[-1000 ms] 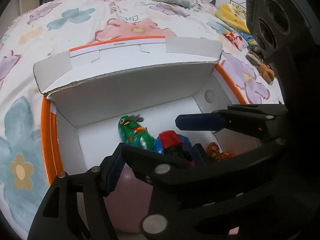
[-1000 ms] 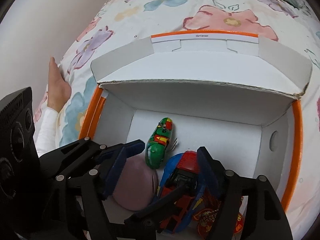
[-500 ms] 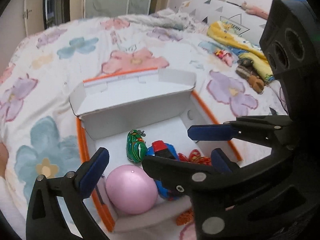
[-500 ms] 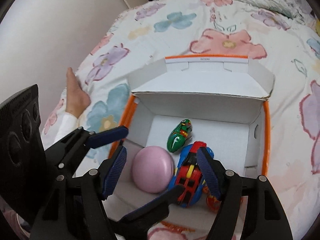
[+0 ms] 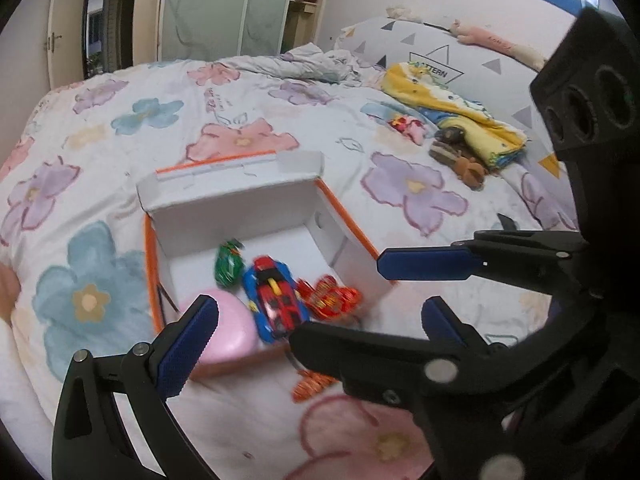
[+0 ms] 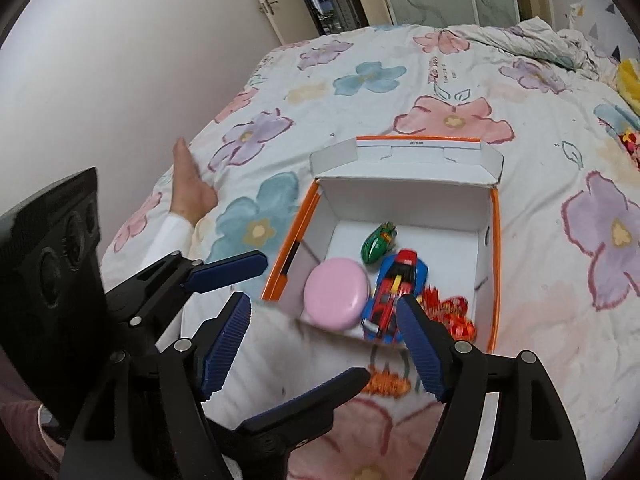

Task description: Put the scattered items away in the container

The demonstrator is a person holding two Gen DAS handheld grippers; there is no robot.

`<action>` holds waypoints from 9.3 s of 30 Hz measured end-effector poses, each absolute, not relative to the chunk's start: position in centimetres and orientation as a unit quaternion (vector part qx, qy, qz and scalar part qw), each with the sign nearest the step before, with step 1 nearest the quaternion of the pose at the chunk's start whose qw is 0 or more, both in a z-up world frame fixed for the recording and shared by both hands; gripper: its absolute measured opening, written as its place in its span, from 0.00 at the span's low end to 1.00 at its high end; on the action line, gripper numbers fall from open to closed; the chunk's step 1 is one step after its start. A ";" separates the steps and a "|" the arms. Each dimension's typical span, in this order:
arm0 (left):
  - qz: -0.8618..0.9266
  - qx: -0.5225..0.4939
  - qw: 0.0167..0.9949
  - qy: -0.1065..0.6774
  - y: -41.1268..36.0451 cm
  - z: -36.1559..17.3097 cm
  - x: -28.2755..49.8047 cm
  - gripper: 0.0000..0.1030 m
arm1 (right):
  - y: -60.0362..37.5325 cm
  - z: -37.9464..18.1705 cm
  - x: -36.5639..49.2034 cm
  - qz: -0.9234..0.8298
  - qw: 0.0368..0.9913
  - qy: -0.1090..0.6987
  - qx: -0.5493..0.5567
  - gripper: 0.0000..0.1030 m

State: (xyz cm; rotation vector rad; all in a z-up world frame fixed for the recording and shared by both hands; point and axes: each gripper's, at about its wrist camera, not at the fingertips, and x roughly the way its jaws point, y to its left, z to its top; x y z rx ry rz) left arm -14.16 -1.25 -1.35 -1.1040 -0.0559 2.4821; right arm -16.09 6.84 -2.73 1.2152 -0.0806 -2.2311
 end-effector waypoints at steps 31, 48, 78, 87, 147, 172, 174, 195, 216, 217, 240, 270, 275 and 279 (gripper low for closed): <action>0.849 -0.441 0.287 -0.051 0.6 -14.3 -12.5 0.98 | 9.8 -17.7 -15.3 -0.782 0.260 -0.059 0.564 0.73; 0.824 -0.468 0.306 -0.097 -0.9 -17.2 -14.1 0.63 | 8.8 -21.2 -17.8 -0.757 0.268 -0.076 0.592 0.48; 0.871 -0.371 0.319 -0.051 -0.8 -5.3 -12.2 0.61 | 9.0 -8.1 -15.2 -0.815 0.297 -0.048 0.495 0.48; 0.879 -0.352 0.316 -0.054 -1.1 -3.0 -17.0 0.61 | 8.1 -4.5 -19.1 -0.830 0.297 -0.032 0.470 0.48; 0.884 -0.446 0.126 -0.057 -4.8 -4.6 -21.5 1.00 | 8.4 -5.7 -23.9 -0.861 0.178 -0.040 0.476 0.85; 0.920 -0.391 0.025 0.020 -5.0 1.3 -14.1 1.00 | 9.1 0.2 -16.0 -0.890 0.122 0.004 0.440 1.00; 0.919 -0.394 0.015 0.018 -5.2 1.5 -13.9 1.00 | 9.2 0.5 -15.5 -0.891 0.120 0.003 0.438 1.00; 0.911 -0.411 0.023 0.005 -5.1 2.4 -12.4 1.00 | 9.0 2.4 -13.6 -0.897 0.121 0.021 0.424 1.00; 0.913 -0.407 0.015 0.006 -4.8 2.5 -12.1 1.00 | 8.9 2.3 -13.3 -0.897 0.123 0.021 0.425 1.00; 0.913 -0.409 0.017 0.005 -4.8 2.4 -12.2 1.00 | 8.9 2.3 -13.4 -0.897 0.123 0.022 0.425 1.00; 0.914 -0.405 0.019 0.000 -4.7 2.1 -12.3 1.00 | 9.4 2.2 -13.5 -0.897 0.122 0.022 0.425 1.00; 0.914 -0.404 0.022 -0.005 -4.8 1.8 -12.4 1.00 | 9.0 1.7 -14.2 -0.897 0.124 0.027 0.424 1.00; 0.915 -0.404 0.023 -0.004 -4.8 1.8 -12.4 1.00 | 8.9 1.8 -14.2 -0.897 0.123 0.028 0.424 1.00; 0.914 -0.404 0.023 -0.004 -4.8 1.7 -12.4 1.00 | 8.9 1.7 -14.2 -0.897 0.123 0.027 0.424 1.00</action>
